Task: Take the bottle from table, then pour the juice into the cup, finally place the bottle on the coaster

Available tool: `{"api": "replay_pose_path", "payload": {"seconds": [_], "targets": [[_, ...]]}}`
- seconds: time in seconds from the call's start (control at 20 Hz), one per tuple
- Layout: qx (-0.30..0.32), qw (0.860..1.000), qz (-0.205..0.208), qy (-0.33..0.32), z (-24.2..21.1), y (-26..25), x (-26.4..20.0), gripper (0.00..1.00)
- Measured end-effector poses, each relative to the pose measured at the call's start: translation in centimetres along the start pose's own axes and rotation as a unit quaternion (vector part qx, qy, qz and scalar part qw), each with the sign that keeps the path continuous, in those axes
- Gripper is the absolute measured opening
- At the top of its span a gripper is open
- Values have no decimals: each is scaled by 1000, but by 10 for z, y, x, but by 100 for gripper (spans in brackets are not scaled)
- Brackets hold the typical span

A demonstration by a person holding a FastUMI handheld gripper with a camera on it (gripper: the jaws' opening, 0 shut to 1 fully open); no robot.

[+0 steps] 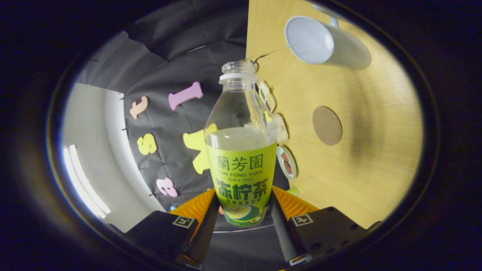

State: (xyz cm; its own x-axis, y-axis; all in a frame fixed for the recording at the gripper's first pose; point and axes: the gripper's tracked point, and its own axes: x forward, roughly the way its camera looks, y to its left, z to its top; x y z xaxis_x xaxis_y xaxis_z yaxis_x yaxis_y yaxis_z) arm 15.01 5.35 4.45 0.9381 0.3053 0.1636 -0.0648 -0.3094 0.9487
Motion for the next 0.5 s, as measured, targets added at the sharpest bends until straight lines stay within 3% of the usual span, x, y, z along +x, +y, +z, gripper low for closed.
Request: {"api": "replay_pose_path", "payload": {"seconds": [0.5], "targets": [[20, 1000, -3, -8, 4, 2, 0, 78]]}}
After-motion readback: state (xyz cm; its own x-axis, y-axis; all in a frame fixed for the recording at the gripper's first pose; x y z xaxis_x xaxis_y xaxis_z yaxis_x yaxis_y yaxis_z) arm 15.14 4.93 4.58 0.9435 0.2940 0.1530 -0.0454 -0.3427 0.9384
